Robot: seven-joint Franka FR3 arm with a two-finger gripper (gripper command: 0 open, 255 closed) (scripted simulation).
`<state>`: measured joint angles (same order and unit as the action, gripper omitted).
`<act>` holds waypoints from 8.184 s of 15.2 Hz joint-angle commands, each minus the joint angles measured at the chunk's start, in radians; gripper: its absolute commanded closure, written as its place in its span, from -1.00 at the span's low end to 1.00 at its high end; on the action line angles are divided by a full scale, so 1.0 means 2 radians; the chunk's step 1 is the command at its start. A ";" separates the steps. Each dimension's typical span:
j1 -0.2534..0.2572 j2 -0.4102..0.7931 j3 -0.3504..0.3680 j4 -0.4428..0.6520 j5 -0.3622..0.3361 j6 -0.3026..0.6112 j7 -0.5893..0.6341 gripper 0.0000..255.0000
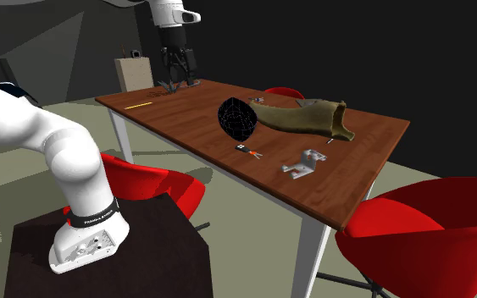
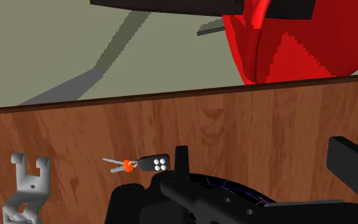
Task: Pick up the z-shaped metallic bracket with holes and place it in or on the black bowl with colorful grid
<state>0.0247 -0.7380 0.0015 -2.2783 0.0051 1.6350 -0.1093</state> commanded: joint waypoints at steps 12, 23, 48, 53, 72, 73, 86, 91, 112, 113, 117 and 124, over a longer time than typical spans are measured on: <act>-0.026 0.138 -0.080 0.019 -0.029 0.107 -0.083 -1.00; -0.047 0.319 -0.147 0.111 -0.005 0.181 -0.173 -1.00; -0.120 0.609 -0.168 0.318 0.094 0.228 -0.286 -1.00; -0.120 0.609 -0.168 0.318 0.094 0.228 -0.286 -1.00; -0.118 0.587 -0.173 0.348 0.084 0.178 -0.279 1.00; -0.118 0.585 -0.173 0.352 0.083 0.172 -0.279 1.00; -0.120 0.569 -0.177 0.417 0.075 0.092 -0.272 1.00; -0.123 0.569 -0.178 0.450 0.074 0.059 -0.270 1.00; 0.008 0.476 -0.125 0.343 0.032 0.084 -0.090 1.00; 0.015 0.474 -0.121 0.341 0.030 0.086 -0.079 1.00; 0.042 0.473 -0.104 0.338 0.026 0.089 -0.034 1.00; 0.088 0.490 -0.075 0.358 0.022 0.088 0.041 1.00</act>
<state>0.1854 0.2423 -0.1570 -1.5606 0.0514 1.8087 -0.0507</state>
